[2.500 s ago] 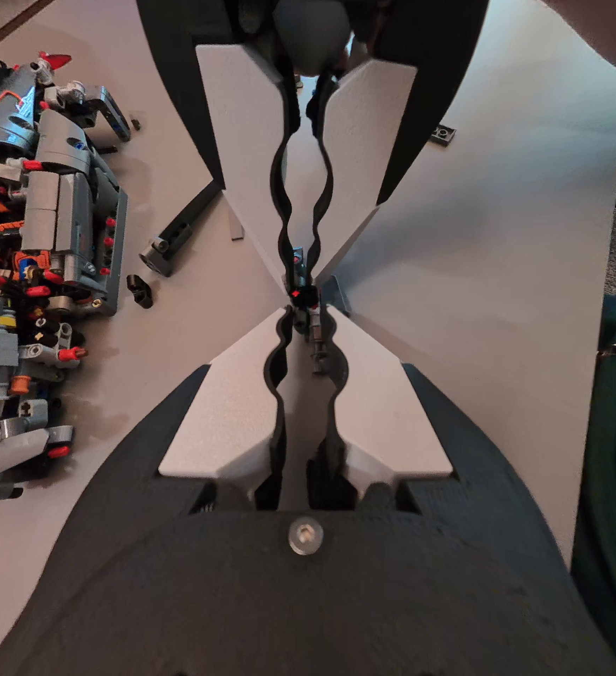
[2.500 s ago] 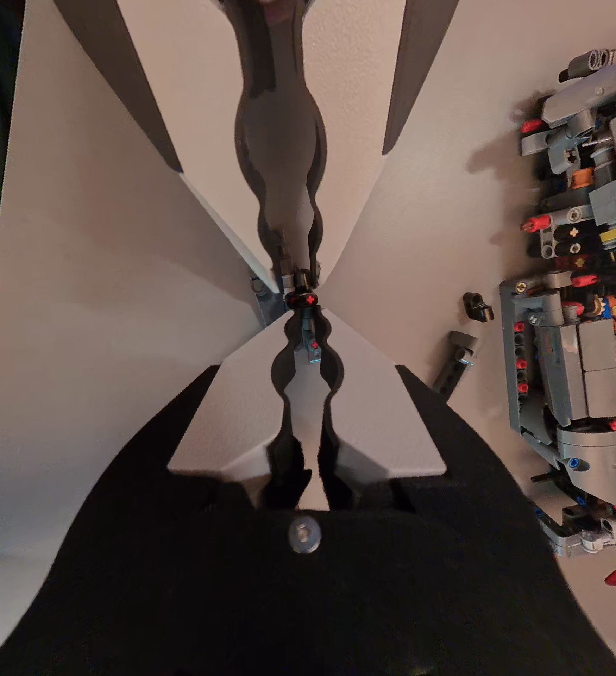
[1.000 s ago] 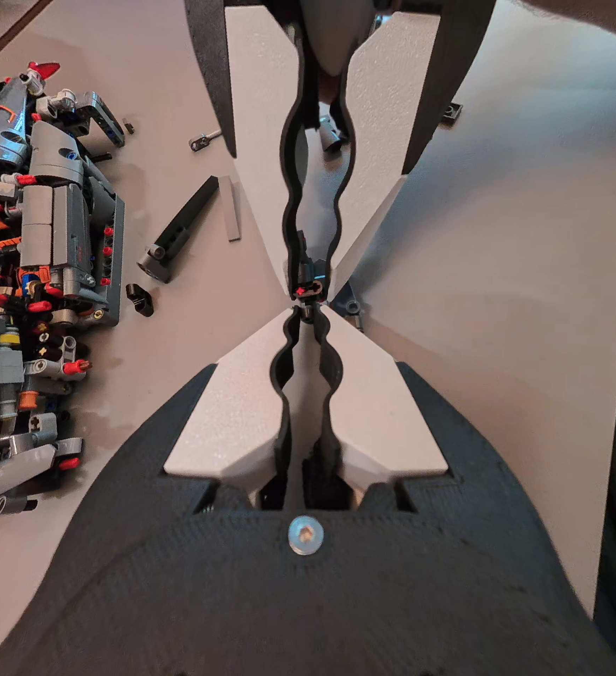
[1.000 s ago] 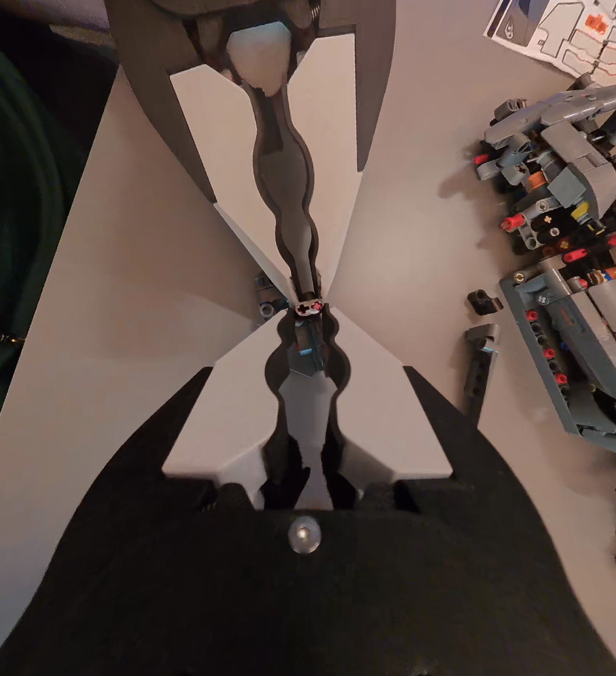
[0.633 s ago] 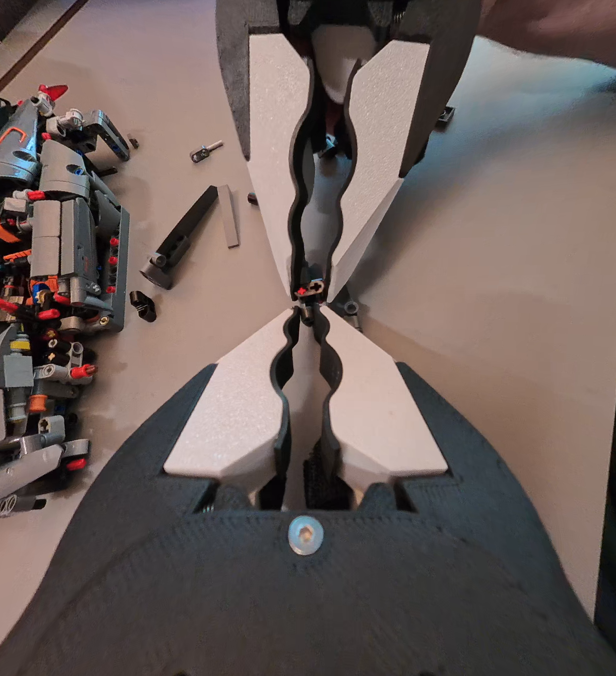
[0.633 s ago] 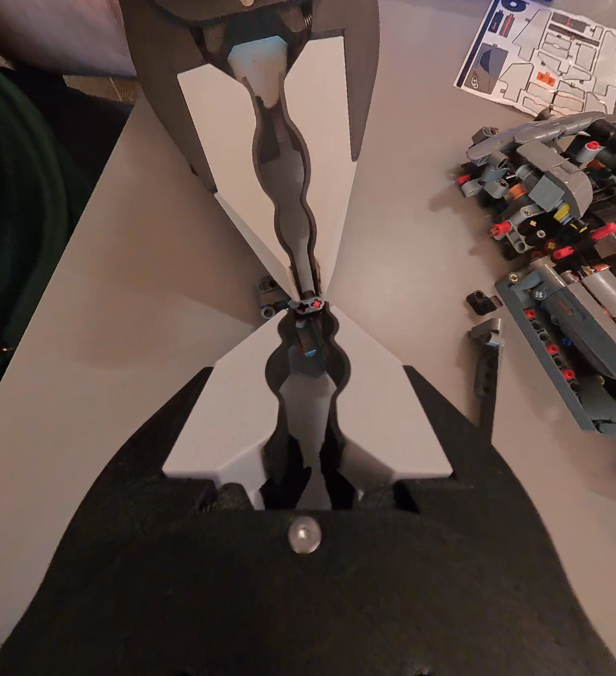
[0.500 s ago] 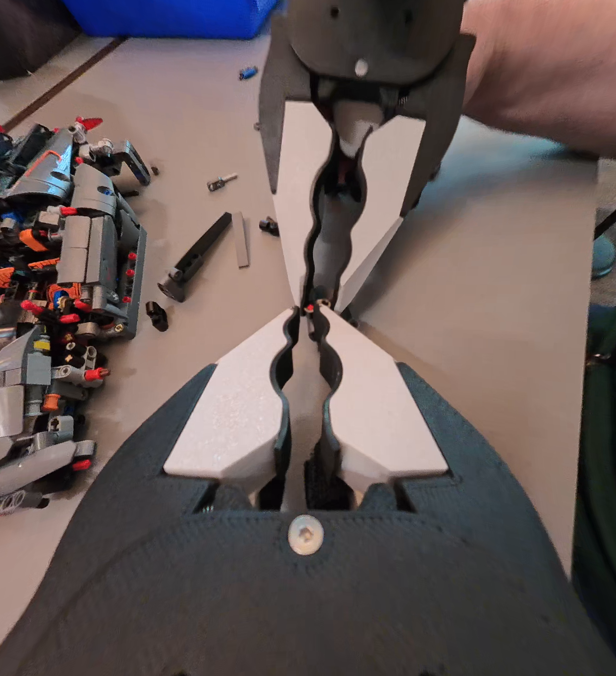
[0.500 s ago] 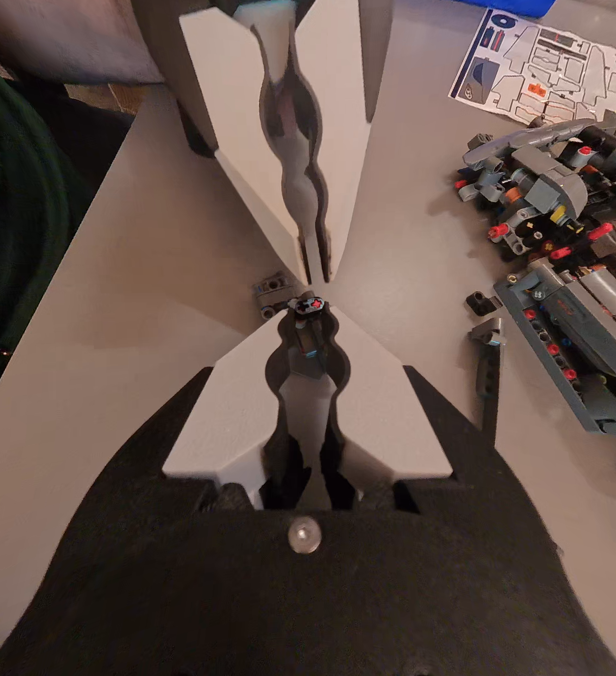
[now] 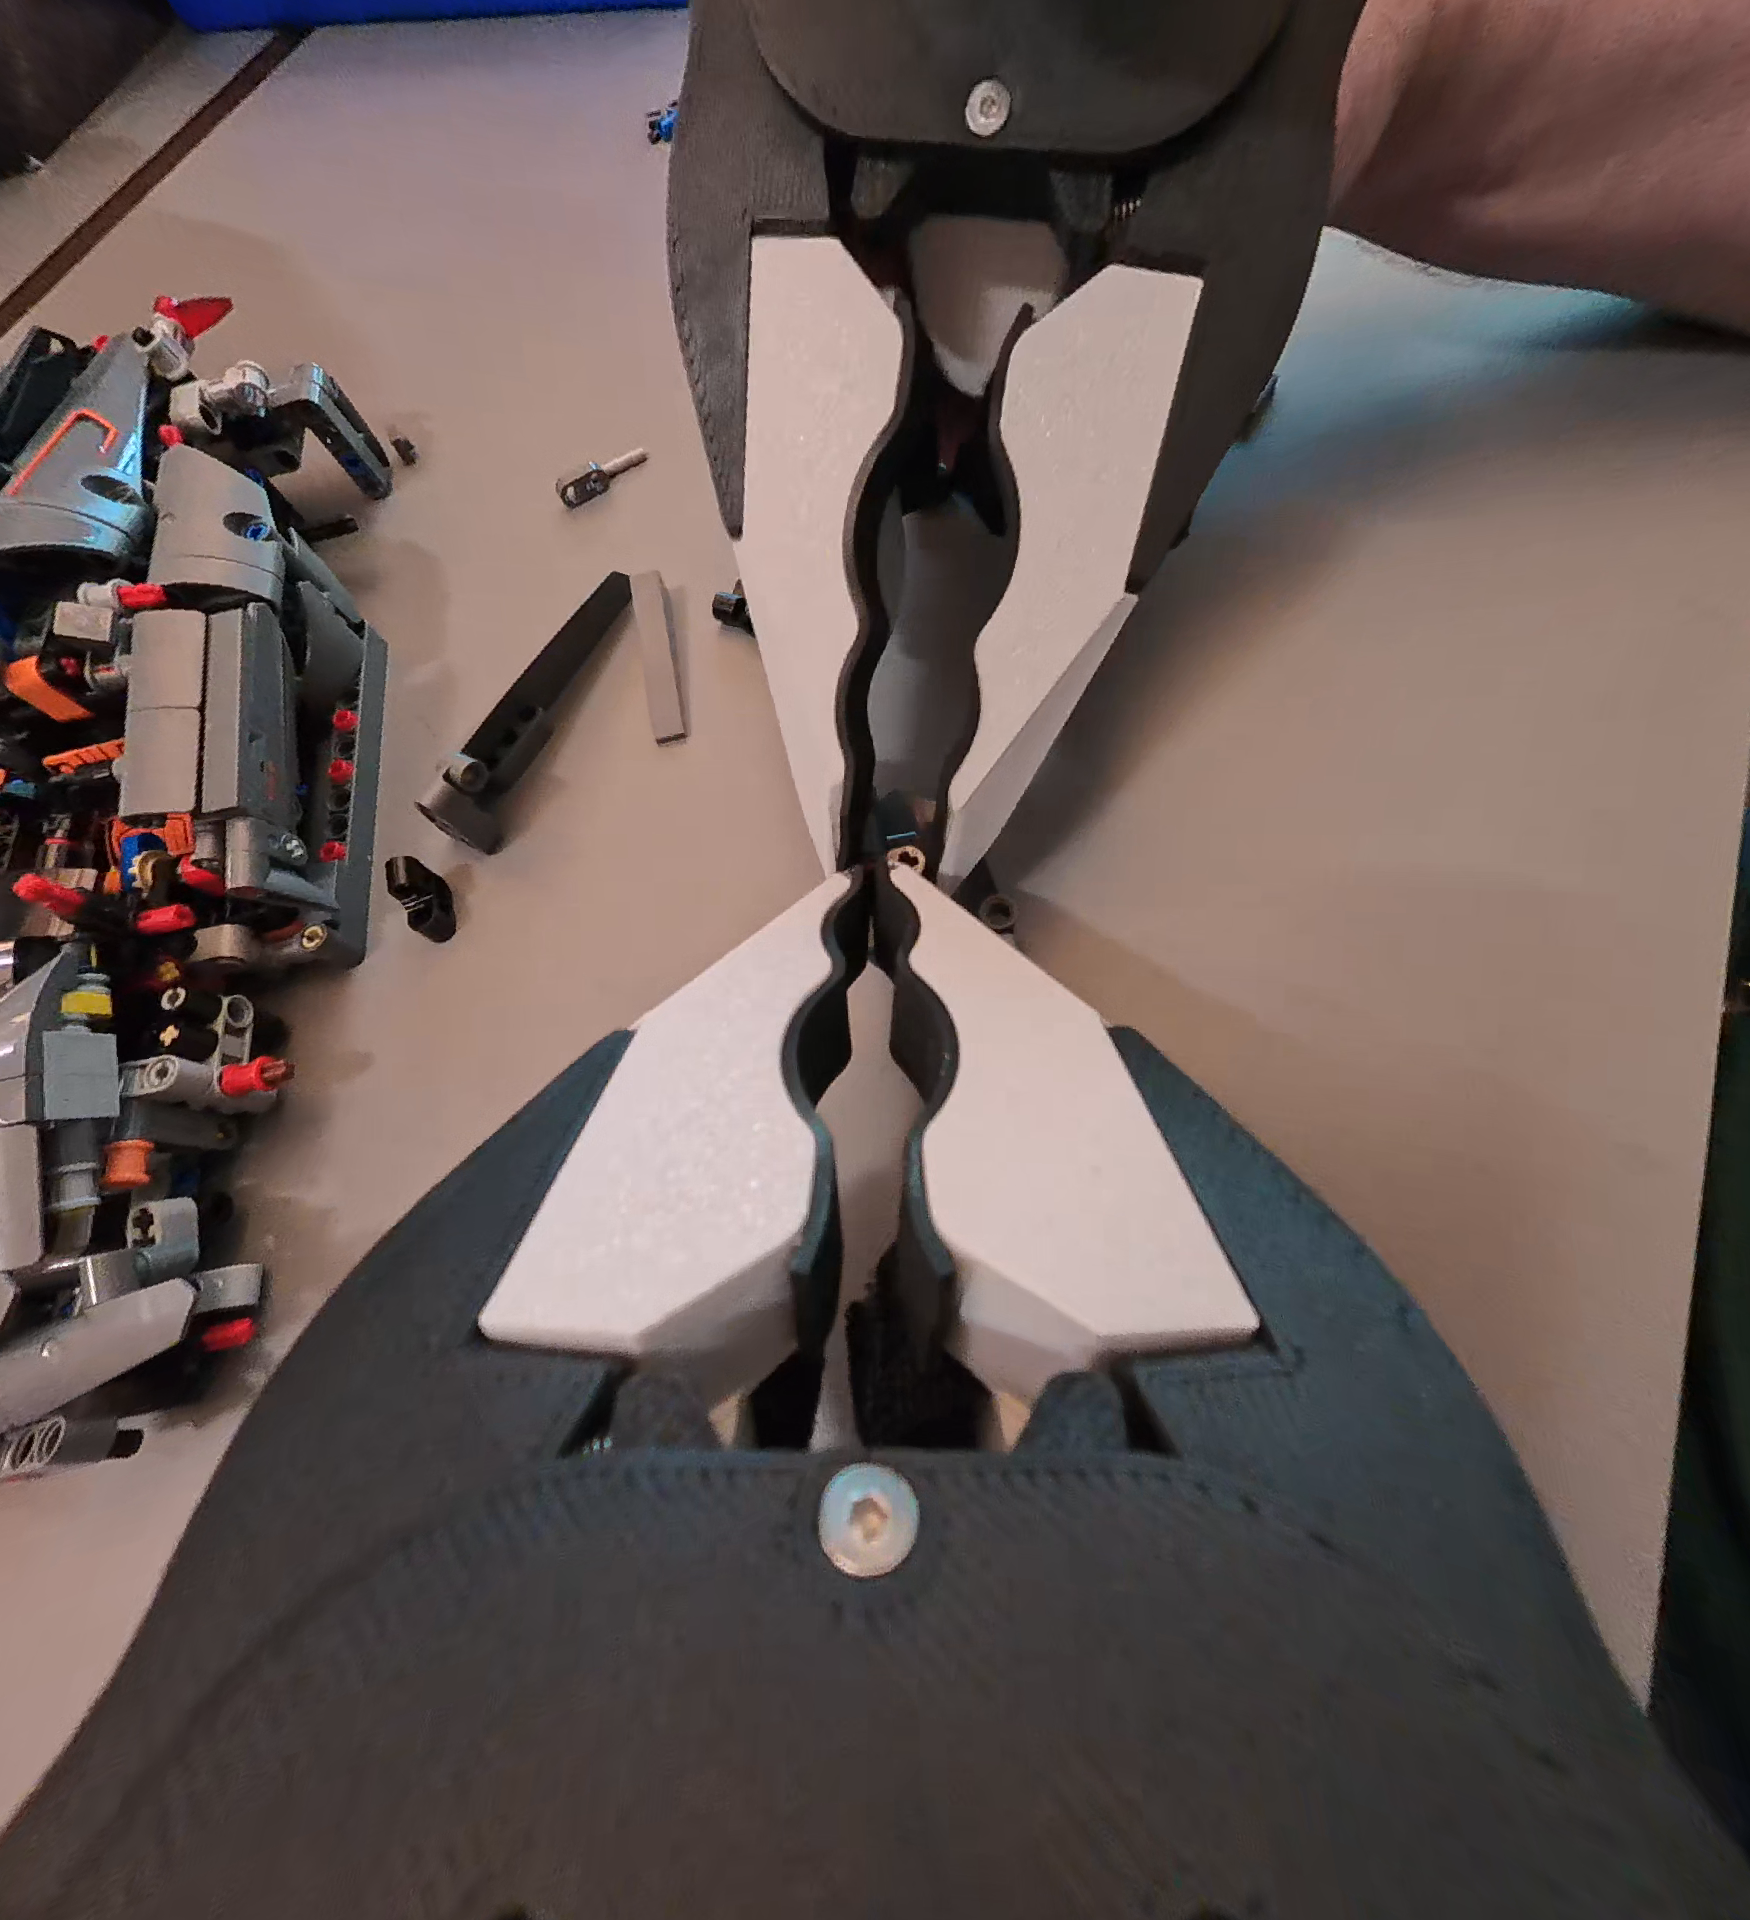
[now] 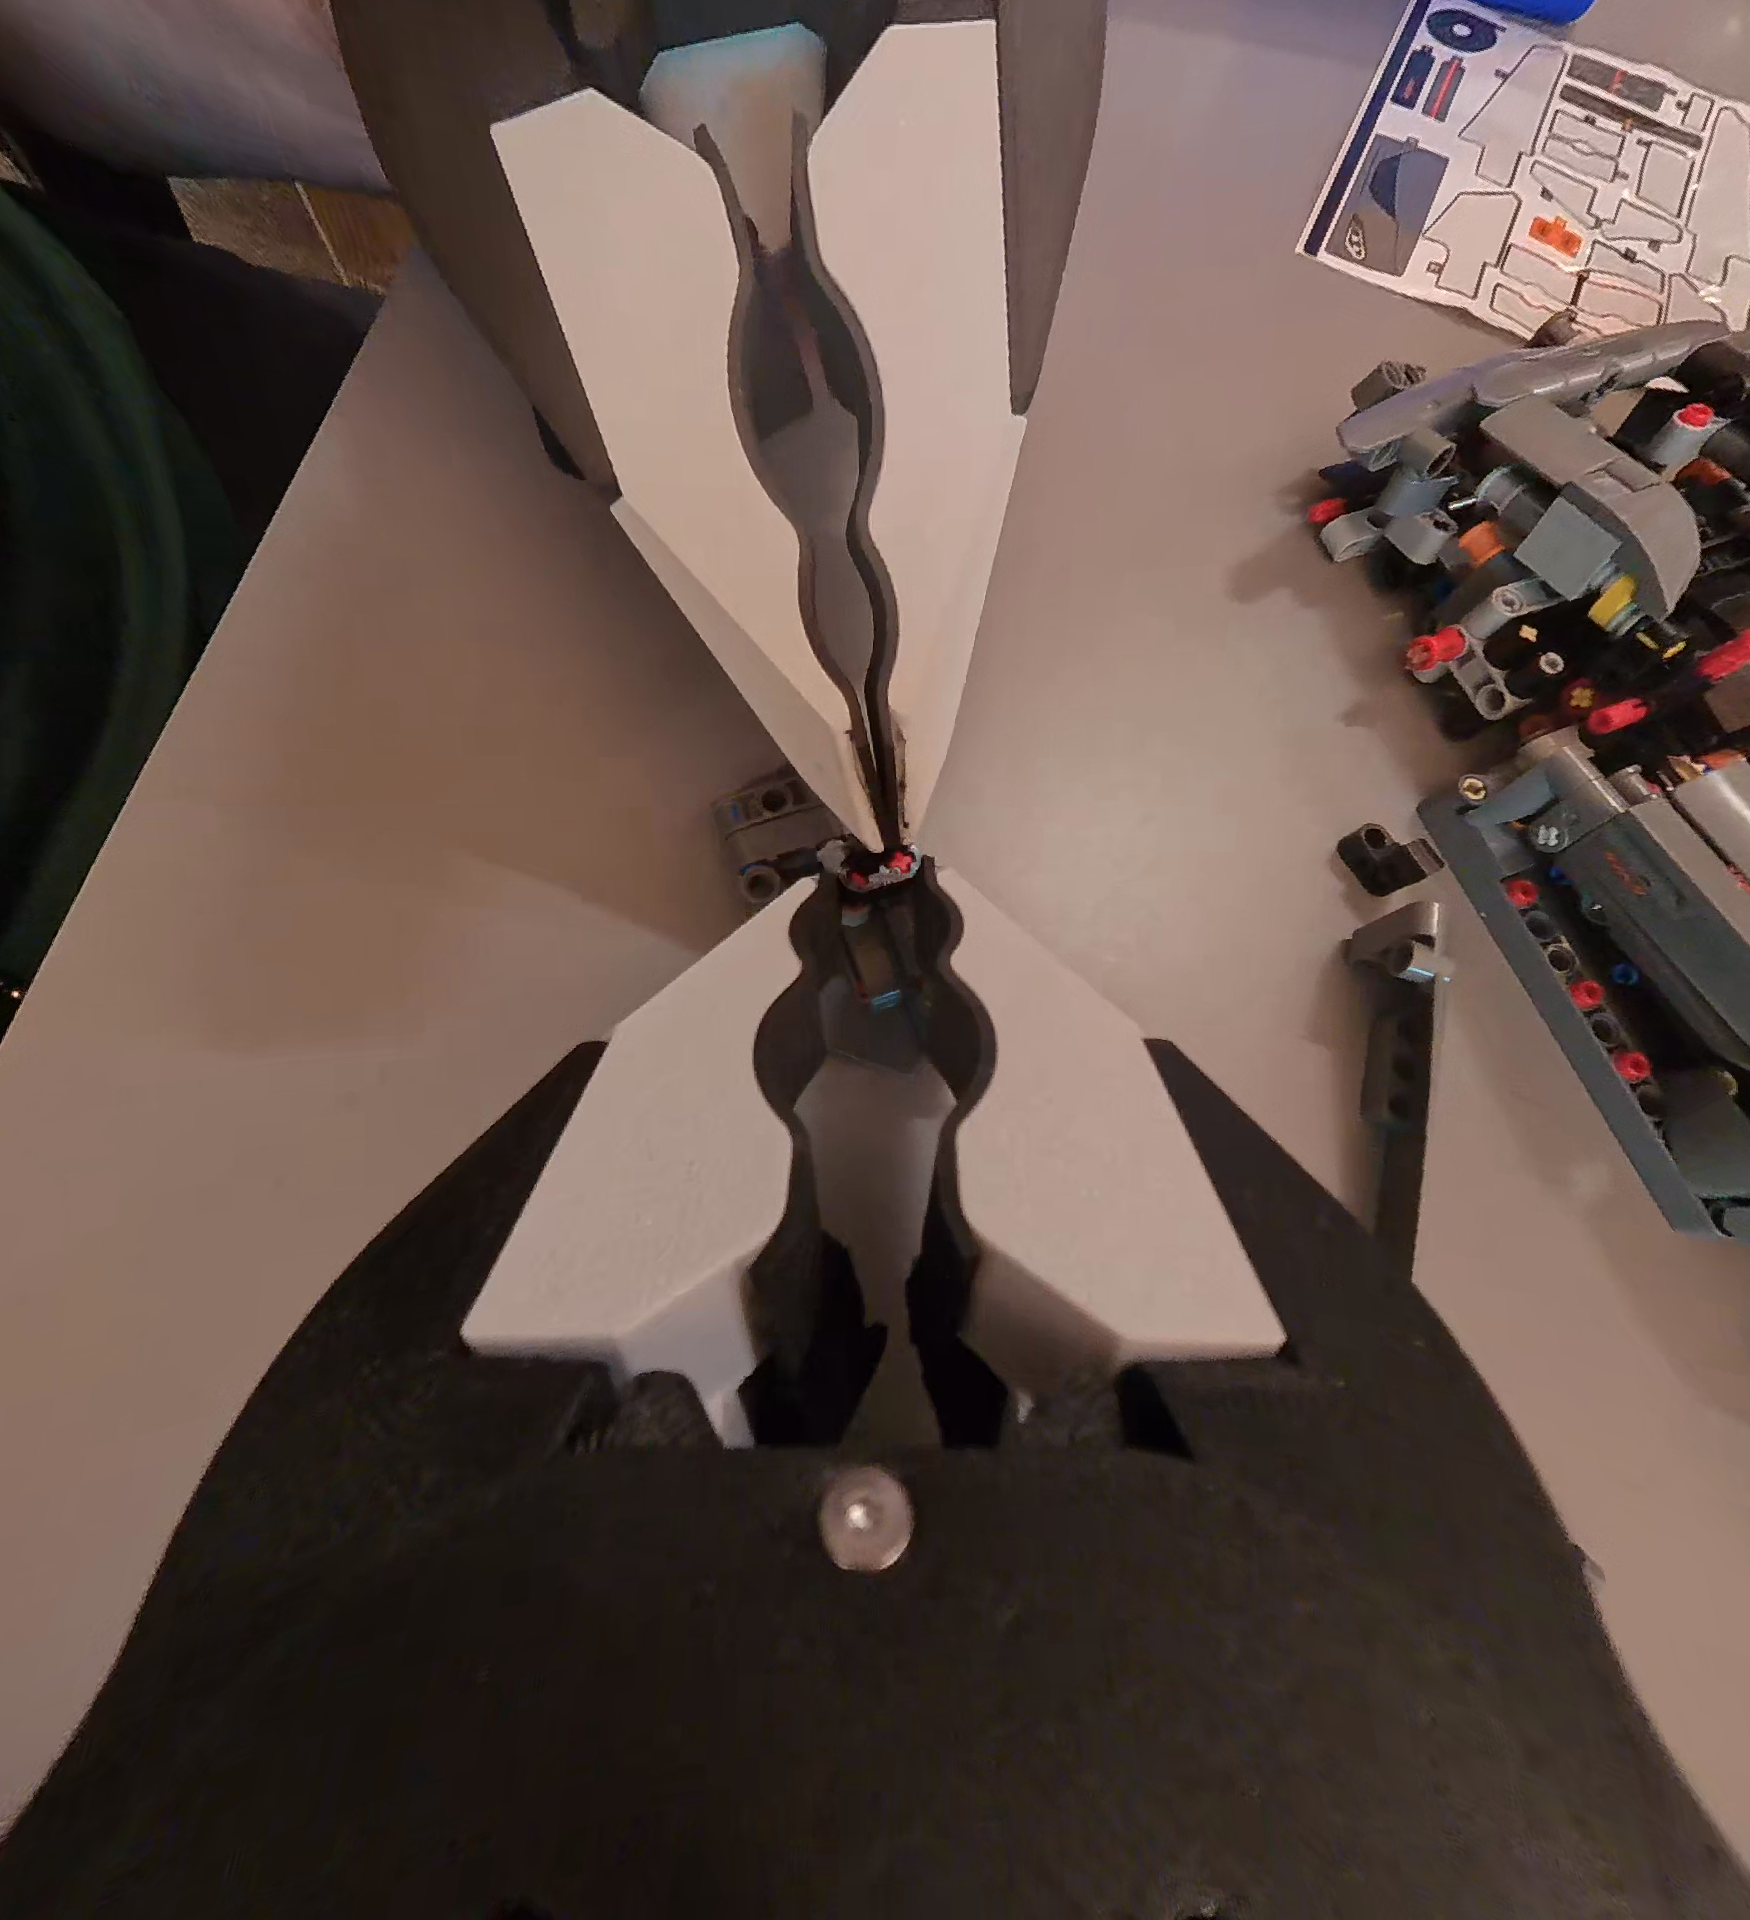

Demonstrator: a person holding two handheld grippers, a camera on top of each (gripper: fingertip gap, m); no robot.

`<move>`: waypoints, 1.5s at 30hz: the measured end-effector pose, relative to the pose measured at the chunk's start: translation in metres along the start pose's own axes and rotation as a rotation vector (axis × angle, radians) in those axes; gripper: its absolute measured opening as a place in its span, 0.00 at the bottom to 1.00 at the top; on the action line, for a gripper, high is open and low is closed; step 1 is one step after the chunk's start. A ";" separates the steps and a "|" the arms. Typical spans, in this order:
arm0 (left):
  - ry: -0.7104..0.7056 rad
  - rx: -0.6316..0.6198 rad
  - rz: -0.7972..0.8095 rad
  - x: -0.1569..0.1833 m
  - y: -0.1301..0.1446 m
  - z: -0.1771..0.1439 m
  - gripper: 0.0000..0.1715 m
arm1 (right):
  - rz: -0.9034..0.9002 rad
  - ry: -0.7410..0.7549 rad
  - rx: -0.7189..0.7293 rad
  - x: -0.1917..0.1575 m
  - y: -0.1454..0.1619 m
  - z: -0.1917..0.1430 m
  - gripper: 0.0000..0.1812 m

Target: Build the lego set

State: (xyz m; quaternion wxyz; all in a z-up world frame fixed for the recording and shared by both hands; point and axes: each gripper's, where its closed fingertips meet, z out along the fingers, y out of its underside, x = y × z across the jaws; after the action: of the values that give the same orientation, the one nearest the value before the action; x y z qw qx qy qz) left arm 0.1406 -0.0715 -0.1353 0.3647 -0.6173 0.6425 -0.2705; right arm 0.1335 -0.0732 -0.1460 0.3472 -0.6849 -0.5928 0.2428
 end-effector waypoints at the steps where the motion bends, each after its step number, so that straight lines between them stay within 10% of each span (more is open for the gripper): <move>1: -0.004 0.002 0.007 0.000 0.000 0.000 0.00 | -0.003 0.003 -0.007 0.000 0.000 0.000 0.06; 24: -0.088 -0.043 0.154 -0.001 -0.001 0.002 0.00 | -0.011 0.023 -0.176 0.003 0.012 -0.006 0.04; 39: 0.037 -0.023 -0.142 -0.001 0.006 -0.015 0.08 | -0.091 0.211 -0.153 -0.001 0.002 -0.022 0.00; 45: 0.094 -0.021 -0.159 0.017 0.004 -0.016 0.11 | -0.052 0.117 -0.158 -0.033 0.014 -0.032 0.18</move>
State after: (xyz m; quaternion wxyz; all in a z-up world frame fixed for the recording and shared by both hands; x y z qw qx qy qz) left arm 0.1258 -0.0894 -0.1308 0.3050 -0.6567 0.6106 -0.3208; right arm 0.1605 -0.1122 -0.1383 0.3323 -0.7075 -0.6065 0.1458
